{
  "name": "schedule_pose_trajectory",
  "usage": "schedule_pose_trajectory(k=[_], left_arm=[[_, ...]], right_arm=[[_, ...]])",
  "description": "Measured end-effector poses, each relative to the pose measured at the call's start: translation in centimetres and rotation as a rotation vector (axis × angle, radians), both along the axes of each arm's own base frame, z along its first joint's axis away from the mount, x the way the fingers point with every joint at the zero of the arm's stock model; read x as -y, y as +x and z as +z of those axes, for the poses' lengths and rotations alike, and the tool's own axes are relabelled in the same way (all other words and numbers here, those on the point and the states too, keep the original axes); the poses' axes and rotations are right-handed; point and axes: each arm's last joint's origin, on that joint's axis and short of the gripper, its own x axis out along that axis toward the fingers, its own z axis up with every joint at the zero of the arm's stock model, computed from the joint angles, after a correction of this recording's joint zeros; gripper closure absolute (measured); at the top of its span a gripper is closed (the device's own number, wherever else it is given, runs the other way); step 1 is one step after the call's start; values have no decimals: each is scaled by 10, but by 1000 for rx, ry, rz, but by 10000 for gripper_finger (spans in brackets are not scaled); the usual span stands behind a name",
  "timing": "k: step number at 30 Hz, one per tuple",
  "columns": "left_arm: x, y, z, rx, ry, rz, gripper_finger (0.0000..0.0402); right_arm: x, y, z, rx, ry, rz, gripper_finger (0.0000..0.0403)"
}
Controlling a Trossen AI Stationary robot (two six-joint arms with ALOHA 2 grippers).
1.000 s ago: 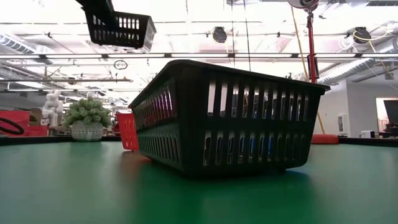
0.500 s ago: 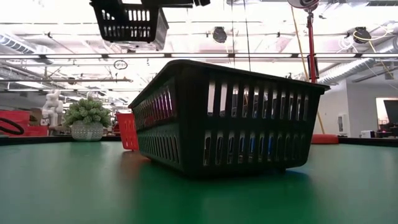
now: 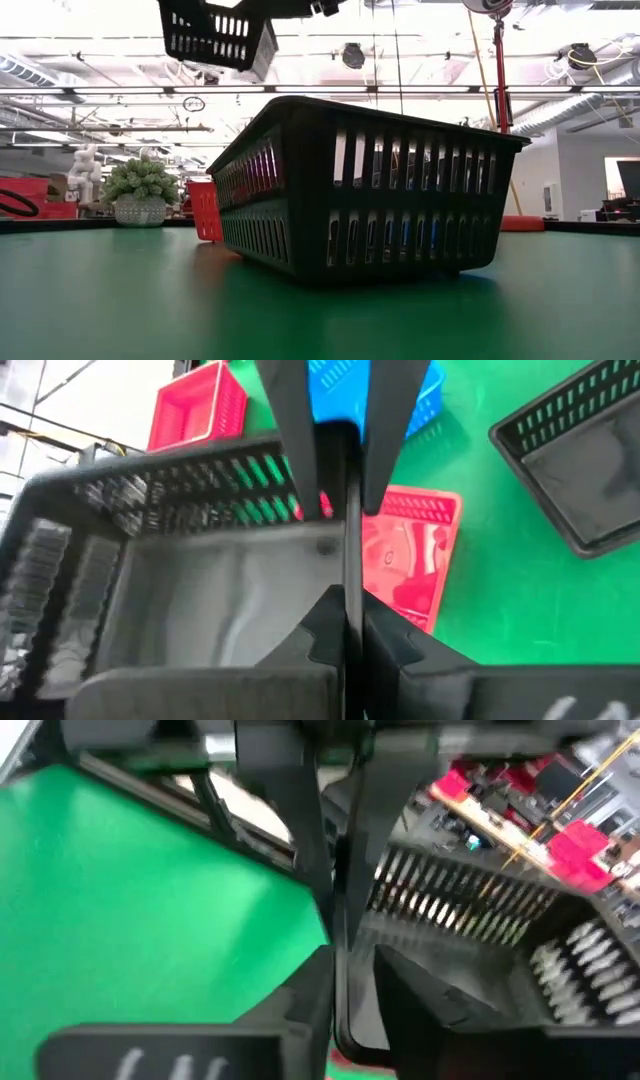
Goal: Stack baskets by color
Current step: Stack the bottom left black basket on the top black basket
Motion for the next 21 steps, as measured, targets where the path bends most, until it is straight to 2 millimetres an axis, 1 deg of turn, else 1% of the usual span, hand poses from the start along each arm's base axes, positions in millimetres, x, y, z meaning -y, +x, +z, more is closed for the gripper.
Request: schedule_pose_trajectory(k=[3,6,9,12,16,19,21], left_arm=[[1,1,0,12,-6,-3,385],[2,3,1,21,-3,-22,393],[2,3,1,21,0,-31,396],[2,3,1,23,-1,-29,388],[2,4,2,30,-2,-28,387],[3,5,2,39,-6,-27,395],[3,5,2,44,-9,-27,394]], right_arm=[[1,0,-1,-10,-2,-1,366],[1,0,-1,-10,-5,2,381],[1,0,-1,-12,-6,1,389],[1,0,-1,-12,-6,1,391],[1,0,-2,-14,-8,1,381],[1,0,-1,-11,-7,0,359],[1,0,-1,-10,-7,-2,343]])
